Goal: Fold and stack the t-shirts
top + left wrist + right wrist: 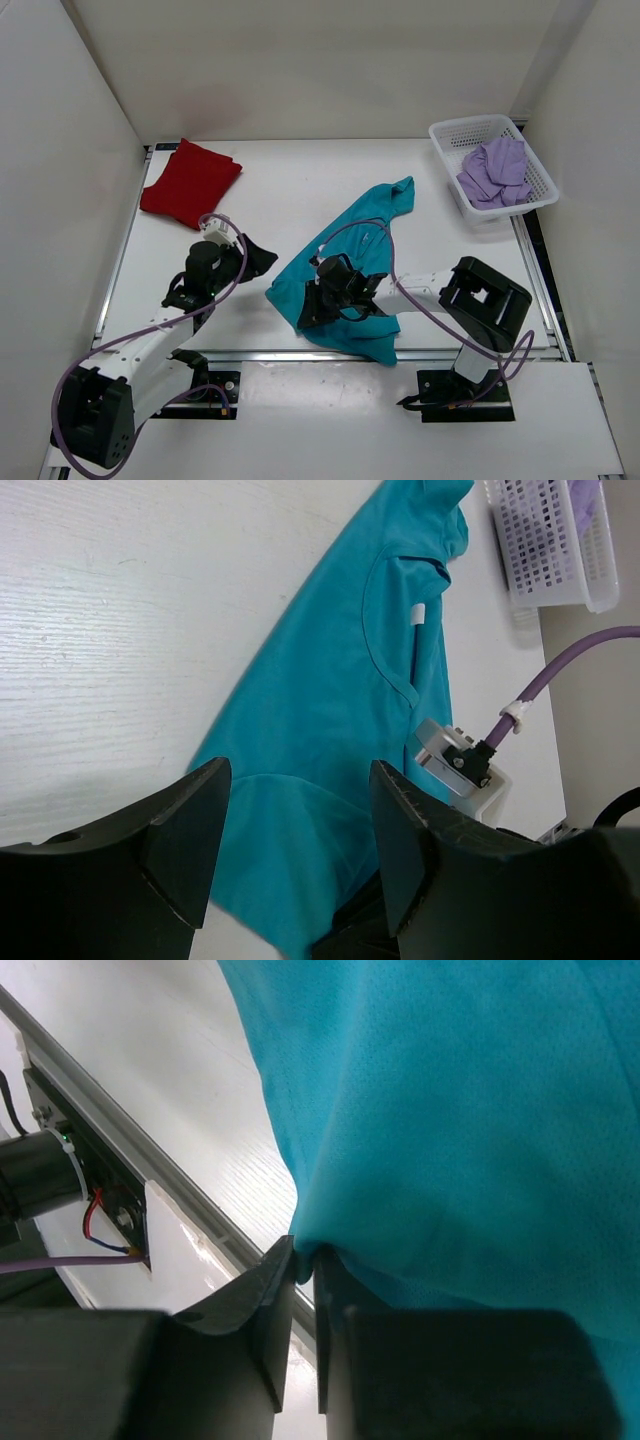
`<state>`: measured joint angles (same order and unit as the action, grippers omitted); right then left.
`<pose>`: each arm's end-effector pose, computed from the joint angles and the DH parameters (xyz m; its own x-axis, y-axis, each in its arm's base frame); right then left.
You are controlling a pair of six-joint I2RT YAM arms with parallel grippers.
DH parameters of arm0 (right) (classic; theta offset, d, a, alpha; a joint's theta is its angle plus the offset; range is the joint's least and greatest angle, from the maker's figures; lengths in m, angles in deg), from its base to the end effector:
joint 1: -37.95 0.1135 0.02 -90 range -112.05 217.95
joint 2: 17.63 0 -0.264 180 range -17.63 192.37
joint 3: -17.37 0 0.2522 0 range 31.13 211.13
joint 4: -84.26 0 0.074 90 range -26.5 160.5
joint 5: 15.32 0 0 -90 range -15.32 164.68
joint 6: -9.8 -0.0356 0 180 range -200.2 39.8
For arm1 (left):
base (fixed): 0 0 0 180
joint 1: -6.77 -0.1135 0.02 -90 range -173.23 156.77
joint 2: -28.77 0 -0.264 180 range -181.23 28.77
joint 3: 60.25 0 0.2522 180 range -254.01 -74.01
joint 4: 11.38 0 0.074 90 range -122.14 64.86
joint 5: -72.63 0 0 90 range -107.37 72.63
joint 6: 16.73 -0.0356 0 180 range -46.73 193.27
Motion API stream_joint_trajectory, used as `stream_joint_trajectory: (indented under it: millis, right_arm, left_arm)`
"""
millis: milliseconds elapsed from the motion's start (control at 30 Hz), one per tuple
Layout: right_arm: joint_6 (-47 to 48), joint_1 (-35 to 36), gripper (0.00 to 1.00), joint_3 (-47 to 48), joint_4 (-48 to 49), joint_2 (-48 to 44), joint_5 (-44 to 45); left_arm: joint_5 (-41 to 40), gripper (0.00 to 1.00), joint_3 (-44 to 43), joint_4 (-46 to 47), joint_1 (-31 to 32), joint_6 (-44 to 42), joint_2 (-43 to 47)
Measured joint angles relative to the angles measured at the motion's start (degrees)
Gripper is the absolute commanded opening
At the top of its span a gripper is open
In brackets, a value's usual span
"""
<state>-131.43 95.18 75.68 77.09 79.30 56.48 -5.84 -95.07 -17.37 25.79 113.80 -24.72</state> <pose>0.1661 0.2785 0.1409 -0.9576 -0.1193 -0.2621 -0.2715 0.6772 0.6838 0.1875 -0.0722 0.1995 -0.6189 -0.4601 -0.6366 0.1169 0.7474 -0.6540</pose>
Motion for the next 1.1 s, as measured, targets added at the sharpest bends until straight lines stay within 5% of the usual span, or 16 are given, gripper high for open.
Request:
stream_joint_trajectory:
  millis: [67,233,400,533,800,1100]
  right_arm:
    - [0.2,0.0,0.00,0.0,-0.2,0.1,-0.2]
    - [1.0,-0.2,0.00,0.0,-1.9,-1.2,0.9]
    - [6.4,-4.0,0.00,-0.1,-10.8,-14.1,6.6]
    - [11.9,-16.4,0.00,2.4,-18.3,-31.1,10.9]
    - [21.6,-54.9,0.00,6.1,-28.3,-53.1,4.3]
    - [27.1,-55.6,0.00,6.1,-38.7,-57.0,8.6]
  left_arm:
    - [0.0,0.68,0.0,0.0,0.0,0.0,0.0]
    - [0.0,0.68,0.0,-0.1,0.0,0.0,-0.4]
    - [0.0,0.67,0.0,0.0,0.3,0.0,-0.9]
    - [-0.4,0.68,0.0,-0.2,2.5,-0.2,-2.0]
    - [-3.7,0.70,0.0,0.3,12.9,-0.3,-6.5]
    - [-5.2,0.78,-2.6,4.3,29.5,2.3,-22.4]
